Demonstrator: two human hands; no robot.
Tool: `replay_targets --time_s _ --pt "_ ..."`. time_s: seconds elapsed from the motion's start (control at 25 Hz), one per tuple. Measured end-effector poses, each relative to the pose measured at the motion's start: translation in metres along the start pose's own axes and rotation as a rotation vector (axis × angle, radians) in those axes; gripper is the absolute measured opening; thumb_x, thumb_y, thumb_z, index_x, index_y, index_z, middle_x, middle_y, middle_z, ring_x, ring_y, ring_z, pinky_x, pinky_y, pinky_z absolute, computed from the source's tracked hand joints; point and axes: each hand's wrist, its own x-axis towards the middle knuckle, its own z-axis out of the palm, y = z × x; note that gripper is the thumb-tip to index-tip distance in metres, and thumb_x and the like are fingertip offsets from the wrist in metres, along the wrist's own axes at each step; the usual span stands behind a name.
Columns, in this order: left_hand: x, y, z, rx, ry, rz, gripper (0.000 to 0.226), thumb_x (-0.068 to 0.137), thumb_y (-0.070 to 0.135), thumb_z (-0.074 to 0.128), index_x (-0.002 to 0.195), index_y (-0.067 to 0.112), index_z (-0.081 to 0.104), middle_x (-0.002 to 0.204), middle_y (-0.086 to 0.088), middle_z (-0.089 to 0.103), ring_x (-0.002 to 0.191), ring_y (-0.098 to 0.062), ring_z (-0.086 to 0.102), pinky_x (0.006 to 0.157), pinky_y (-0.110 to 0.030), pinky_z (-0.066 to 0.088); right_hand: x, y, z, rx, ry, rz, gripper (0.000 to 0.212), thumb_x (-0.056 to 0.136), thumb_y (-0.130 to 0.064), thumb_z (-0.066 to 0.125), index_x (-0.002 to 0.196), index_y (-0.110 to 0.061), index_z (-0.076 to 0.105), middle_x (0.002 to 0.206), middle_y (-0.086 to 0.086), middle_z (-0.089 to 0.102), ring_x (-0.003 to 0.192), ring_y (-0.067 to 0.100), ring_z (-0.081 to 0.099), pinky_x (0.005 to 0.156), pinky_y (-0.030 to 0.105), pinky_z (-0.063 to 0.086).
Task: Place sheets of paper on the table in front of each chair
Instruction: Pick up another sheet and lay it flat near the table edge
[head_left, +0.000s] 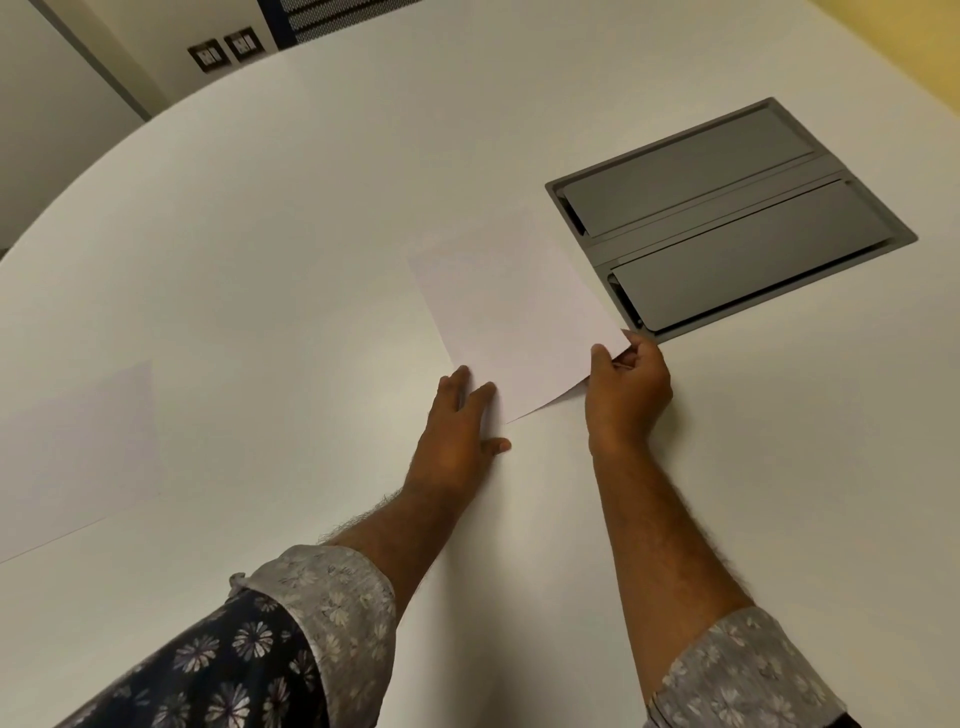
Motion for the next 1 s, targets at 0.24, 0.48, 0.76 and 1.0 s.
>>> replay_targets --time_s 0.24,0.48,0.76,1.0 --pt "0.0 0.003 -0.005 -0.019 0.001 -0.029 0.106 0.088 0.034 0.08 0.165 0.03 0.007 0.174 0.001 -0.003 0.16 -0.019 0.009 0.117 -0.03 0.026 -0.001 -0.001 -0.004 -0.025 -0.072 0.075 0.033 0.107 -0.025 0.057 0.085 -0.004 0.07 0.084 0.009 0.075 0.079 0.028 0.074 0.075 0.053 0.066" --pt "0.002 0.004 -0.014 -0.03 -0.053 -0.072 0.101 0.086 0.032 0.083 0.164 0.024 0.02 0.174 0.002 0.004 0.159 -0.017 0.013 0.124 -0.038 0.027 -0.014 -0.012 -0.012 -0.214 -0.03 -0.224 0.032 0.109 -0.021 0.054 0.09 -0.001 0.07 0.091 0.012 0.067 0.07 0.019 0.061 0.066 0.03 0.053" --pt "0.002 0.002 -0.011 -0.044 -0.051 -0.073 0.094 0.088 0.029 0.08 0.163 0.025 0.024 0.175 0.004 0.001 0.16 -0.016 0.007 0.124 -0.035 0.022 -0.015 -0.012 -0.02 -0.225 -0.012 -0.314 0.02 0.105 -0.013 0.06 0.121 -0.006 0.07 0.099 0.014 0.079 0.085 0.029 0.076 0.077 0.034 0.061" --pt "0.002 0.002 -0.015 -0.067 -0.112 -0.056 0.11 0.084 0.036 0.084 0.166 0.025 0.012 0.174 0.005 -0.002 0.161 -0.015 0.001 0.125 -0.033 0.015 -0.014 -0.011 -0.028 -0.158 0.087 -0.379 0.02 0.104 -0.016 0.065 0.116 -0.003 0.073 0.119 0.013 0.07 0.098 0.027 0.072 0.08 0.04 0.064"
